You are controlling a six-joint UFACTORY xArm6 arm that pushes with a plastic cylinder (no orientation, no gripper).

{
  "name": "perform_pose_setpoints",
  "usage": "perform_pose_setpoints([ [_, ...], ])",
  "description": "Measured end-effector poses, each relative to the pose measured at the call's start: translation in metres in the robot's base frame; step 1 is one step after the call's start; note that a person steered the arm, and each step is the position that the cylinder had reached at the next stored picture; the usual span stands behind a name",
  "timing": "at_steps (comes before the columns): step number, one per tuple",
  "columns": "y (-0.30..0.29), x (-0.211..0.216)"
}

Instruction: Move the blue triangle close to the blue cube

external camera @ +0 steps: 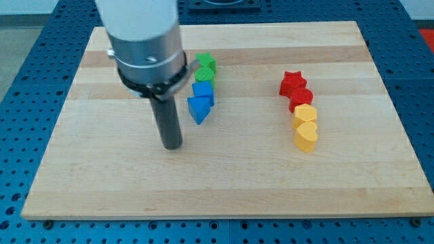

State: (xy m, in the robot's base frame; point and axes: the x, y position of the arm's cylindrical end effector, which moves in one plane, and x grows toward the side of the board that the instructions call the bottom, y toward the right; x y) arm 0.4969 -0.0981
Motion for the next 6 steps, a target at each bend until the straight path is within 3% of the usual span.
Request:
perform_pose_setpoints([
  [1, 0.000, -0.027],
  [6, 0.024, -0.053],
])
